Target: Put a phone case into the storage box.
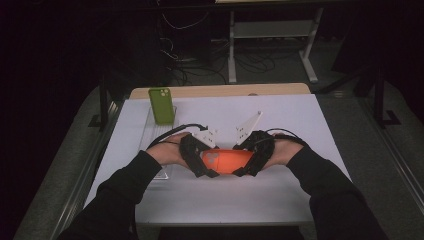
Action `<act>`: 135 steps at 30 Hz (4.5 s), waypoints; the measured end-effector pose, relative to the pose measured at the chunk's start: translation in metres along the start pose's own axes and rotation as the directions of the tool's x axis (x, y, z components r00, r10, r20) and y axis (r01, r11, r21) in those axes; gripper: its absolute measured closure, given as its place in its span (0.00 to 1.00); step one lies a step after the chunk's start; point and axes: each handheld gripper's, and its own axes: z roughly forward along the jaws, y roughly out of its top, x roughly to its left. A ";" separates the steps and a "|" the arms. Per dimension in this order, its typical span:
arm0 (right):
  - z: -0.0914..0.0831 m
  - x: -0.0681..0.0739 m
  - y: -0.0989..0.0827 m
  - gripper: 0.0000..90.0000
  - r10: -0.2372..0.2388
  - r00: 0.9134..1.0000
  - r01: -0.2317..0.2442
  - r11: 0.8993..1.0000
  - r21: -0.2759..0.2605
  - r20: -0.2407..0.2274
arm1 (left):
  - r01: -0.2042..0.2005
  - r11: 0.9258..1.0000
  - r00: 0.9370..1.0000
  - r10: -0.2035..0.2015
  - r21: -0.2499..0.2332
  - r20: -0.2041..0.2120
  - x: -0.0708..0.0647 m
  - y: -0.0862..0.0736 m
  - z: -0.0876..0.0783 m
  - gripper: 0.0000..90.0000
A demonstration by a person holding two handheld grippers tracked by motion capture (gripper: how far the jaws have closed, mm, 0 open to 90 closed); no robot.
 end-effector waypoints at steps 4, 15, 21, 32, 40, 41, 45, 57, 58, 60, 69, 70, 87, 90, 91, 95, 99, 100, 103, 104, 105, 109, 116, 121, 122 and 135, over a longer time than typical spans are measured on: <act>0.001 -0.001 0.000 0.17 0.004 1.000 -0.004 1.000 0.007 -0.012 | 0.005 1.000 1.000 -0.005 0.018 0.010 0.000 0.001 0.001 0.17; 0.003 -0.002 -0.003 0.14 0.006 1.000 -0.005 1.000 0.027 -0.006 | 0.023 1.000 1.000 -0.023 0.015 -0.005 -0.002 0.003 0.003 0.18; 0.002 -0.002 -0.004 0.05 0.032 0.999 -0.032 0.999 0.008 0.004 | 0.052 0.999 0.998 -0.052 0.002 -0.035 -0.002 0.002 0.004 0.18; -0.013 -0.008 -0.024 0.00 0.125 0.985 -0.111 0.987 -0.115 0.122 | 0.213 0.977 0.961 -0.210 -0.007 -0.180 -0.008 -0.006 0.012 0.18; -0.019 -0.005 -0.049 0.00 0.282 0.939 -0.240 0.947 -0.212 0.197 | 0.323 0.946 0.899 -0.317 -0.030 -0.302 -0.012 -0.006 0.020 0.17; -0.018 -0.005 -0.052 0.00 0.312 0.928 -0.268 0.939 -0.216 0.202 | 0.331 0.943 0.894 -0.325 -0.036 -0.308 -0.013 -0.007 0.020 0.17; -0.017 0.000 -0.062 0.00 0.395 0.890 -0.332 0.904 -0.270 0.226 | 0.371 0.927 0.870 -0.365 -0.046 -0.330 -0.012 -0.009 0.020 0.17; 0.007 0.023 -0.085 0.01 0.566 0.768 -0.441 0.807 -0.393 0.300 | 0.448 0.890 0.818 -0.447 -0.086 -0.363 -0.011 -0.017 0.004 0.17; 0.009 0.024 -0.085 0.01 0.577 0.762 -0.444 0.797 -0.409 0.295 | 0.453 0.888 0.817 -0.450 -0.083 -0.362 -0.011 -0.018 0.003 0.17; 0.012 0.025 -0.085 0.01 0.579 0.752 -0.435 0.795 -0.423 0.315 | 0.460 0.884 0.813 -0.458 -0.086 -0.360 -0.010 -0.021 0.002 0.17; 0.020 0.022 -0.085 0.00 0.565 0.754 -0.416 0.806 -0.421 0.335 | 0.480 0.874 0.803 -0.474 -0.080 -0.361 -0.007 -0.025 -0.001 0.17; 0.020 0.021 -0.084 0.00 0.566 0.754 -0.418 0.804 -0.423 0.333 | 0.483 0.872 0.801 -0.477 -0.080 -0.361 -0.007 -0.025 -0.001 0.17; 0.030 0.030 -0.074 0.00 0.369 0.740 -0.221 0.923 -0.316 0.562 | 0.484 0.871 0.806 -0.483 -0.090 -0.343 -0.008 -0.024 -0.001 0.17; 0.033 0.033 -0.070 0.00 0.314 0.732 -0.173 0.944 -0.280 0.605 | 0.482 0.871 0.809 -0.482 -0.089 -0.336 -0.009 -0.023 -0.001 0.17; 0.034 0.034 -0.070 0.00 0.295 0.729 -0.157 0.950 -0.269 0.618 | 0.475 0.875 0.812 -0.475 -0.090 -0.338 -0.008 -0.024 -0.001 0.17; 0.037 0.038 -0.067 0.00 0.207 0.703 -0.084 0.974 -0.210 0.680 | 0.466 0.881 0.818 -0.465 -0.083 -0.338 -0.008 -0.024 0.000 0.17; 0.038 0.043 -0.064 0.00 0.119 0.672 -0.004 0.988 -0.157 0.730 | 0.463 0.883 0.820 -0.461 -0.081 -0.339 -0.008 -0.024 0.000 0.17; 0.038 0.043 -0.064 0.00 0.083 0.661 0.024 0.991 -0.131 0.746 | 0.466 0.881 0.818 -0.465 -0.084 -0.338 -0.008 -0.024 0.000 0.17; 0.040 0.046 -0.063 0.00 0.014 0.631 0.071 0.995 -0.075 0.776 | 0.463 0.884 0.821 -0.458 -0.073 -0.341 -0.008 -0.024 -0.001 0.17; 0.042 0.047 -0.063 0.00 -0.007 0.623 0.082 0.995 -0.057 0.782 | 0.473 0.876 0.812 -0.476 -0.096 -0.339 -0.009 -0.023 0.001 0.17; 0.043 0.047 -0.063 0.00 -0.029 0.611 0.097 0.995 -0.038 0.791 | 0.472 0.877 0.814 -0.472 -0.090 -0.338 -0.009 -0.023 0.001 0.17; 0.049 0.052 -0.062 0.00 -0.106 0.570 0.146 0.989 0.027 0.815 | 0.489 0.864 0.799 -0.499 -0.119 -0.335 -0.011 -0.022 0.004 0.17; 0.054 0.056 -0.059 0.00 -0.253 0.478 0.244 0.958 0.149 0.841 | 0.473 0.878 0.818 -0.469 -0.076 -0.334 -0.010 -0.023 0.001 0.17; 0.057 0.058 -0.057 0.00 -0.337 0.423 0.289 0.930 0.228 0.841 | 0.462 0.885 0.824 -0.455 -0.066 -0.336 -0.010 -0.023 0.002 0.17; 0.058 0.058 -0.057 0.00 -0.347 0.412 0.293 0.926 0.238 0.843 | 0.462 0.884 0.824 -0.455 -0.065 -0.336 -0.010 -0.022 0.002 0.17; 0.067 0.064 -0.053 0.00 -0.498 0.294 0.382 0.843 0.378 0.816 | 0.450 0.891 0.832 -0.440 -0.054 -0.337 -0.008 -0.021 0.000 0.17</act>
